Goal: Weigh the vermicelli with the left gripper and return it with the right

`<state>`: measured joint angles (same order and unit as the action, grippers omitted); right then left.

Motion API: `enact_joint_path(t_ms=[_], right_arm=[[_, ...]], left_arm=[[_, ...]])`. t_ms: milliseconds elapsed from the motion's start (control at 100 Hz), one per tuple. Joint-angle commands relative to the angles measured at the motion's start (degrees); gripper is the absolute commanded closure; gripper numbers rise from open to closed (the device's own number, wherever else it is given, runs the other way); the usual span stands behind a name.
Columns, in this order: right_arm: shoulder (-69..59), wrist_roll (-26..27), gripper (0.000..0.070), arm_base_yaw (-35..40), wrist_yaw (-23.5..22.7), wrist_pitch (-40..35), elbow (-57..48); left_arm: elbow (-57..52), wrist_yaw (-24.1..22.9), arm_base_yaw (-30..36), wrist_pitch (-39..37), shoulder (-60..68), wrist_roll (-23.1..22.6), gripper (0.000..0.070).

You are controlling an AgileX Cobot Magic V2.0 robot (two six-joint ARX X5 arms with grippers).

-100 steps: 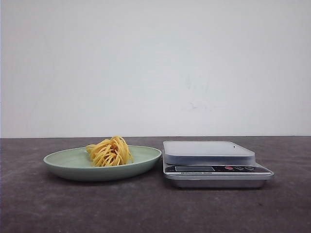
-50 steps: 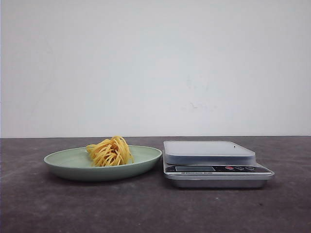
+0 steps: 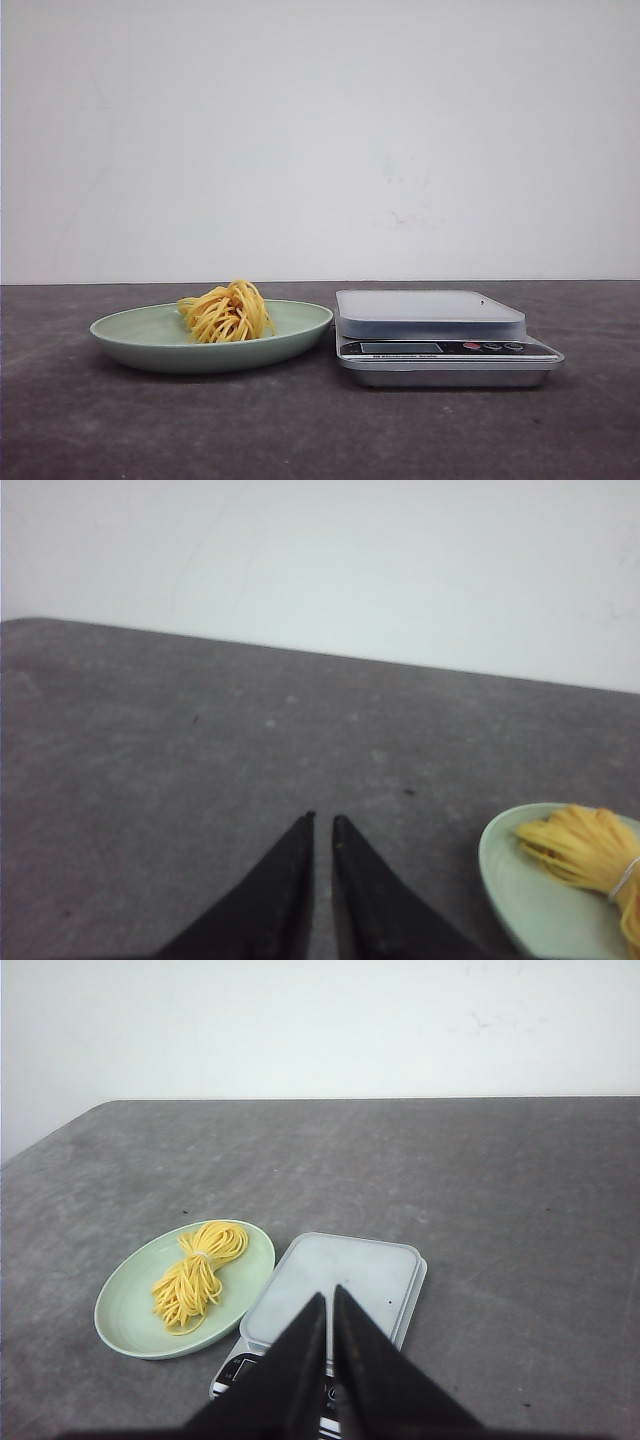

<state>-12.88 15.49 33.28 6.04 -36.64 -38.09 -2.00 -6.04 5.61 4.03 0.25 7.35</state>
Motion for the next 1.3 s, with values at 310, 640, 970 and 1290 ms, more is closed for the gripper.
enact_joint_path(t_ms=[310,640,970,1290], right_arm=[[-0.1,0.6,0.0699,0.2,0.0,0.7,-0.5],[-0.1,0.6,0.0699,0.2,0.0,0.7,-0.5],[-0.1,0.6,0.0699,0.2,0.0,0.7,-0.5],[-0.1,0.2,0.0699,0.2,0.0,0.6,-0.5]], left_arm=[[1.3,0.1,-0.5,5.0,-0.1,-2.2,0.07],[1.2,2.1,-0.6,6.7,0.0,-3.4,0.07],[1.2,2.0,-0.6,6.7,0.0,-3.4,0.07],[1.2,2.0,-0.6,6.7,0.0,-3.4,0.07]])
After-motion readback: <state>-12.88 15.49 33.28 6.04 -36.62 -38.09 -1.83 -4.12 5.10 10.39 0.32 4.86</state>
